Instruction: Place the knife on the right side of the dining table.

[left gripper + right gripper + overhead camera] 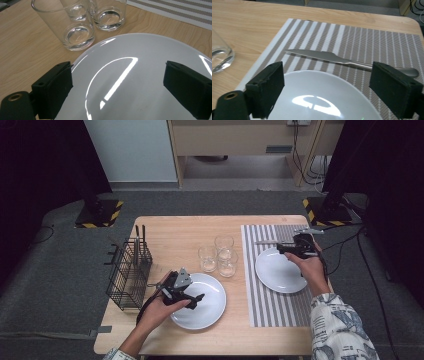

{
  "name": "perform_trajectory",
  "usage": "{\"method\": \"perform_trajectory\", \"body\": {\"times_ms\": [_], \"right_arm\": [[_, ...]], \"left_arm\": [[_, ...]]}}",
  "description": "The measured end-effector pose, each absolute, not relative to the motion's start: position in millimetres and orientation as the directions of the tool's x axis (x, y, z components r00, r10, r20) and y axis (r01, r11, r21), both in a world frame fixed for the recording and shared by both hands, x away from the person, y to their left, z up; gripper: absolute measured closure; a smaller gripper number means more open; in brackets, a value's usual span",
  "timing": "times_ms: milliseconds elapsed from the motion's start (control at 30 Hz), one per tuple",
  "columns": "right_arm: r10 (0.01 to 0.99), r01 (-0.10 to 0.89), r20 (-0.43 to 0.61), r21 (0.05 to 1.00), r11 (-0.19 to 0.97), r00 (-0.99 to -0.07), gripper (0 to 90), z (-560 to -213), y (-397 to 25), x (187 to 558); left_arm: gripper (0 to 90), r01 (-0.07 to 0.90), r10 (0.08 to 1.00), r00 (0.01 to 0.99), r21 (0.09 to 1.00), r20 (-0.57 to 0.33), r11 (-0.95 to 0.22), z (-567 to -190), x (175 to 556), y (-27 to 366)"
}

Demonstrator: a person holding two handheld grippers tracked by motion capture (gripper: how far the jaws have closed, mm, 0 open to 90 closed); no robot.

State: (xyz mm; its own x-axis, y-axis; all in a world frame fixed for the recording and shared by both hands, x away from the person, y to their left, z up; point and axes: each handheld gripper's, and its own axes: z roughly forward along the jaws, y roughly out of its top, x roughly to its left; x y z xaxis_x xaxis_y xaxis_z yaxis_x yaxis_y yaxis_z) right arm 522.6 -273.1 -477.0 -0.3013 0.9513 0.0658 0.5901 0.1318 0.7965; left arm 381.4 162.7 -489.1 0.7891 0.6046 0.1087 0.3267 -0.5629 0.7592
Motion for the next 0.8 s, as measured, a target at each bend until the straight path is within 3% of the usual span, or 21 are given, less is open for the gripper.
{"method": "perform_trajectory", "body": {"times_ms": [433,800], "right_arm": [[0.897,0.544,0.068,0.814,0.203,-0.436,9.8,-476,-228,483],[0.868,0.514,0.070,0.828,0.225,-0.492,7.5,-474,-206,465]], "left_arm": [[7.7,0.307,0.612,0.773,0.744,0.169,-0.593,-493,376,167],[6.8,0.304,0.618,0.770,0.762,0.157,-0.572,-487,382,168]]}}
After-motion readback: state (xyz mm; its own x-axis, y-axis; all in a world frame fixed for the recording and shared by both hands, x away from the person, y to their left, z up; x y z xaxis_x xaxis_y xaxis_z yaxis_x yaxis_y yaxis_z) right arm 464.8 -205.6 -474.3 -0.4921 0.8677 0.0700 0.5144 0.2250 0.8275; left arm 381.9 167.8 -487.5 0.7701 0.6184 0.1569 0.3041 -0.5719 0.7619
